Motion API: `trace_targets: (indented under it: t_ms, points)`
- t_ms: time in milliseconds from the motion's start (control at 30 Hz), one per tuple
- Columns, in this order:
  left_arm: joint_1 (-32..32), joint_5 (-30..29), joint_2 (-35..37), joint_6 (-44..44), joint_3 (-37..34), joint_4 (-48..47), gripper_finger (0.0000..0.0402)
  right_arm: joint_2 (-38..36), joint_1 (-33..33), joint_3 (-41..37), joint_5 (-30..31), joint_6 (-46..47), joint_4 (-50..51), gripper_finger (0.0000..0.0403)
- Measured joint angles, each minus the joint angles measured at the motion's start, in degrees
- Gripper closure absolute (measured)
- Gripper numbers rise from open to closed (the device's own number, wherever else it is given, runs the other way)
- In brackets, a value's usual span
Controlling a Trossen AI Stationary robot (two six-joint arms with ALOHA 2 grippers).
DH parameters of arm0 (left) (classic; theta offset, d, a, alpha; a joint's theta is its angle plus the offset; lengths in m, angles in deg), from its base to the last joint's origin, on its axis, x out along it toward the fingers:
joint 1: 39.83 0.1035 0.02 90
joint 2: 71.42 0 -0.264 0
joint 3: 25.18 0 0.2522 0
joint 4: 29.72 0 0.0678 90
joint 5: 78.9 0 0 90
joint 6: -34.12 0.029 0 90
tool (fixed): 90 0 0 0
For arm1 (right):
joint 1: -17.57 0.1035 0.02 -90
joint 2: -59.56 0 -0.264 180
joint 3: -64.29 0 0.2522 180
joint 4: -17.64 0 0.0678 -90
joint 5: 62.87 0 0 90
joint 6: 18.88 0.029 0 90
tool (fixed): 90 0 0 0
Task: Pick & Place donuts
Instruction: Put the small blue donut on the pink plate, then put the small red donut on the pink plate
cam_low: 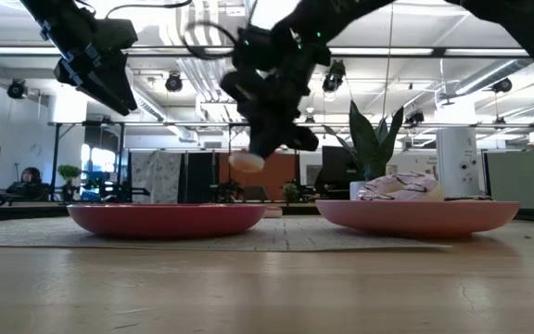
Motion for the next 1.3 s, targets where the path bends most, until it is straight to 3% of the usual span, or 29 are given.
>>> trace_targets:
  t_ms: [267,533,700,767,1100,1300]
  points:
    - [0.0,-0.24,0.0,0.76,-0.04,0.48,0.0262,4.17,9.23,-0.31,0.01,1.76,-4.38,0.0394]
    - [0.0,-0.19,0.0,0.83,-0.09,0.44,0.0262,7.72,12.15,-0.38,0.58,5.33,-4.64,0.0389]
    - [0.0,-0.16,0.0,0.87,-0.09,0.46,0.0262,8.08,12.53,-0.36,10.01,9.26,-4.4,0.0388]
    - [0.0,0.19,-0.02,0.87,-0.09,0.44,0.0262,7.93,12.4,-0.36,11.22,8.99,-4.35,0.0385]
    - [0.0,0.27,0.0,1.69,-0.09,0.44,0.0262,7.56,13.08,-0.36,10.84,7.56,-3.87,0.0288]
    - [0.0,0.27,0.0,2.62,-0.09,0.44,0.0262,4.37,13.46,-0.36,17.27,3.31,-3.56,0.024]
